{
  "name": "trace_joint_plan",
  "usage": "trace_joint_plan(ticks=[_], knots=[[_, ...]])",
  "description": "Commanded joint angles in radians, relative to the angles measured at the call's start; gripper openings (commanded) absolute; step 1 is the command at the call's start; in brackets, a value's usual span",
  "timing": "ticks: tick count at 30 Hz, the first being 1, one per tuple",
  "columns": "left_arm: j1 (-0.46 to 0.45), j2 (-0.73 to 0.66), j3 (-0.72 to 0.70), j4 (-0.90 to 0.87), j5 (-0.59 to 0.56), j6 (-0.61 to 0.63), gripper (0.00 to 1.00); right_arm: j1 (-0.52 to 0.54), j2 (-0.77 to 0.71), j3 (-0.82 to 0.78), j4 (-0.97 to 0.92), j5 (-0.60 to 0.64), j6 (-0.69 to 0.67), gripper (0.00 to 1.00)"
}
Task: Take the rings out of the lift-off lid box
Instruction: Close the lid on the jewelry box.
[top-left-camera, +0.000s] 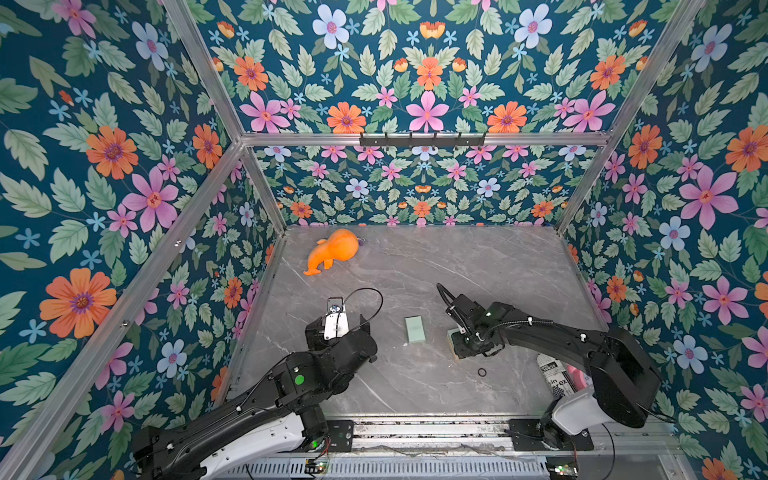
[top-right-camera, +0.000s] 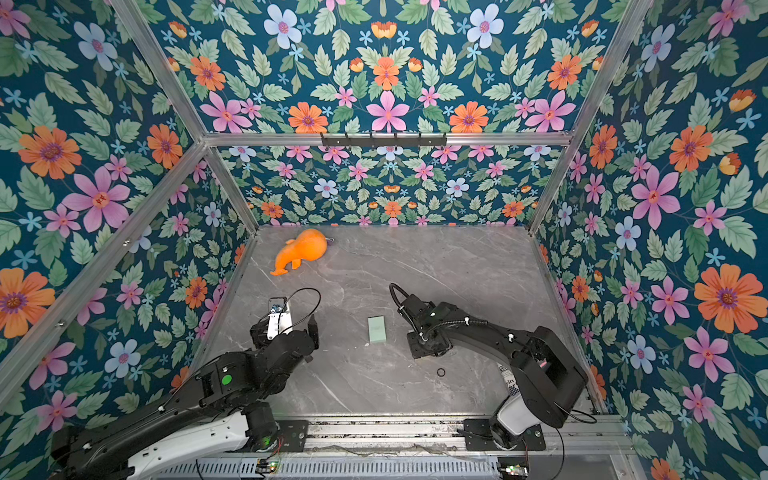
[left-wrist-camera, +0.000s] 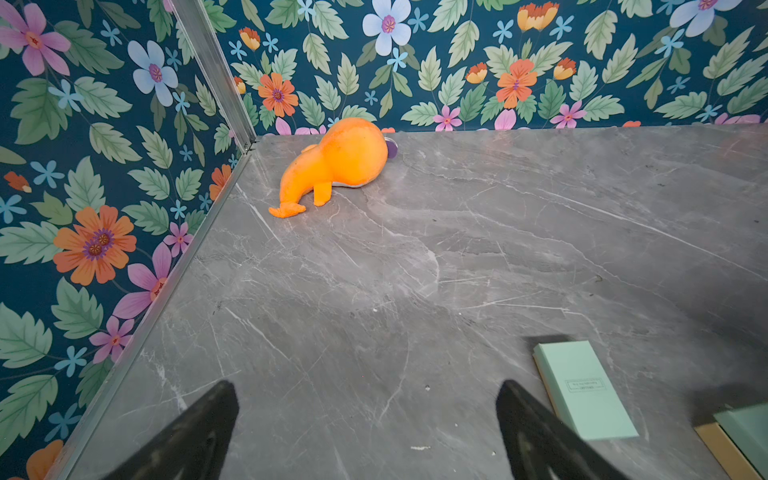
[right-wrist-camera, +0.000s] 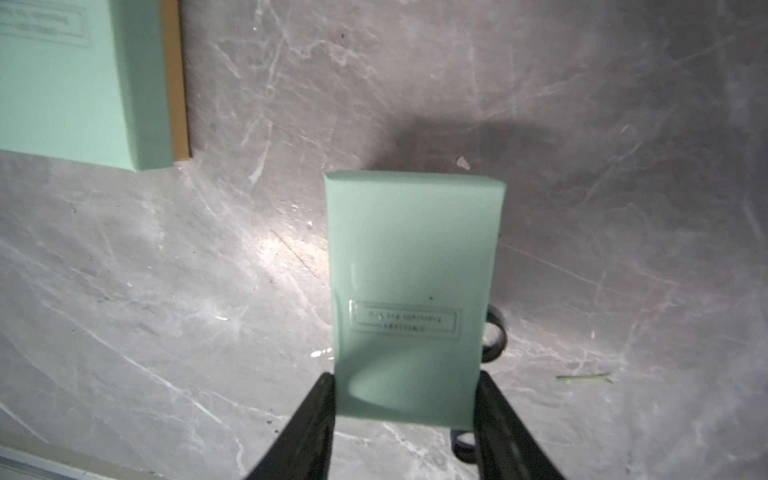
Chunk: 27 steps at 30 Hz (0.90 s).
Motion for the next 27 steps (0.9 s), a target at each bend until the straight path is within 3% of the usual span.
trace_joint_plan(ticks=[1,27], knots=[[0.001,-0.001,0.007,-0.008,-0.008,-0.005,0.99,0.001,-0.001,-0.001,-0.001,0.003,0.007,0.38],[0.002,0.000,0.009,-0.007,-0.008,-0.005,1.00,0.011,0.007,-0.019,-0.003,-0.021,0.030,0.36]])
